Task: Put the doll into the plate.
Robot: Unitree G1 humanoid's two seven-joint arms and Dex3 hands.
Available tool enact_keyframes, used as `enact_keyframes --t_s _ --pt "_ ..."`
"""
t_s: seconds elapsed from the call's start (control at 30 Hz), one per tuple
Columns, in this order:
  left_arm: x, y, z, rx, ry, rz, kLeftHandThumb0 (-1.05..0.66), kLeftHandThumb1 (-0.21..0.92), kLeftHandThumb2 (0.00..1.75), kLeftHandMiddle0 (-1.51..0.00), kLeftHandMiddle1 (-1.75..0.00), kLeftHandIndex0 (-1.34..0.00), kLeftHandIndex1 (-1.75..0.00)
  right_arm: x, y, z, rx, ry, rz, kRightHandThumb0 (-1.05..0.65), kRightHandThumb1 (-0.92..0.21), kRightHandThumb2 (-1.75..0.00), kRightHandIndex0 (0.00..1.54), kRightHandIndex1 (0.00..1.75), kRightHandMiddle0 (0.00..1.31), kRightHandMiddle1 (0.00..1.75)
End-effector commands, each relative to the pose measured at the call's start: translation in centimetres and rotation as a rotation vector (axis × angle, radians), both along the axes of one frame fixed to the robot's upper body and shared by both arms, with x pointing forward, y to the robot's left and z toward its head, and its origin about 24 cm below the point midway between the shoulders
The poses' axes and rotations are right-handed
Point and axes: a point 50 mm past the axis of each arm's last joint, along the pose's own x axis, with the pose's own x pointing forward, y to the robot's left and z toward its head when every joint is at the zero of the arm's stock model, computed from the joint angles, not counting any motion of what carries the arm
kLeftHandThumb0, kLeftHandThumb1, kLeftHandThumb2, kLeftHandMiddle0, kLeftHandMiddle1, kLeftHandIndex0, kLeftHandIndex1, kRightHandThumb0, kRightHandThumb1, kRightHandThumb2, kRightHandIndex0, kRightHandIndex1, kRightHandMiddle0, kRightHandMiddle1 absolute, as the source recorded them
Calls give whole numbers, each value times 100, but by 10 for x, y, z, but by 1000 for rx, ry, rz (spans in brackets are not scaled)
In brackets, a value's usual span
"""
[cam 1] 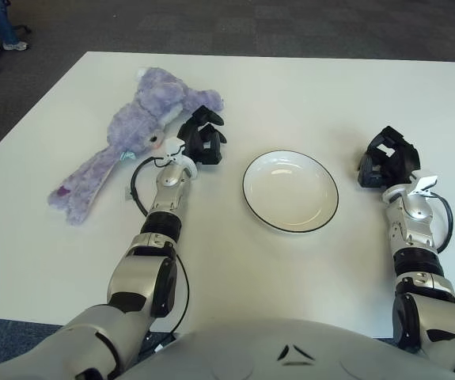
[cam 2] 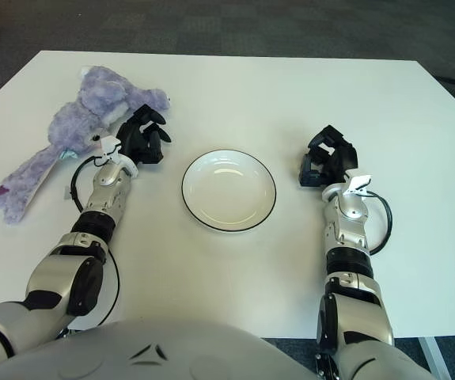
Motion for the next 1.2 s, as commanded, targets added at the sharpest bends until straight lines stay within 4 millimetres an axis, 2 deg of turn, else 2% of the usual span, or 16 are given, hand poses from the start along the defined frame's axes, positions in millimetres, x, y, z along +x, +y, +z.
enact_keyframes --t_s 0.0,1.17 --pt "-8 5 -16 -4 51 13 0 24 142 -56 -175 -54 -175 -14 2 -27 27 102 -11 0 9 -174 95 165 68 175" --pt "-10 5 -13 -52 -12 -63 0 29 136 -52 -175 -51 -175 -13 3 -28 28 106 -12 0 8 -174 95 164 67 175"
